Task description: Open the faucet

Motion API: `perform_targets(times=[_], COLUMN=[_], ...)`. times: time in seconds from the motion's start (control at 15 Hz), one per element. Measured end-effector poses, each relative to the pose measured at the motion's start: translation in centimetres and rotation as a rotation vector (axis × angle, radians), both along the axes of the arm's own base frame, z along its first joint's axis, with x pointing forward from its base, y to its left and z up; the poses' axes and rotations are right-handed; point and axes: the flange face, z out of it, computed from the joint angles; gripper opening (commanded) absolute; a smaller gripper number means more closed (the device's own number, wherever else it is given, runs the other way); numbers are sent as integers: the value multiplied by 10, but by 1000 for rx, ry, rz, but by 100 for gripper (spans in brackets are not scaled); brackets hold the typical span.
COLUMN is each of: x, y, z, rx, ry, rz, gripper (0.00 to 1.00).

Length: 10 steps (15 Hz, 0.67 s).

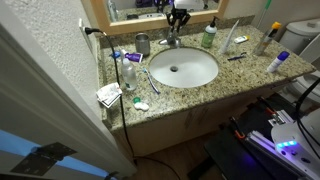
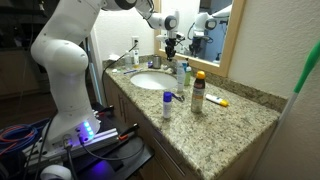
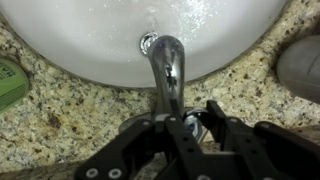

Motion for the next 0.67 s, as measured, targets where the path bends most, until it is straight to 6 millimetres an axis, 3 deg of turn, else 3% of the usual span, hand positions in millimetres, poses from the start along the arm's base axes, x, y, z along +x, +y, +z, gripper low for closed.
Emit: perform_targets(times=[0.07,0.67], x=[0,5], y=[3,11], z=[0,1], rx=[-1,-16], ry=[-2,20], rz=[1,11], gripper=[8,7])
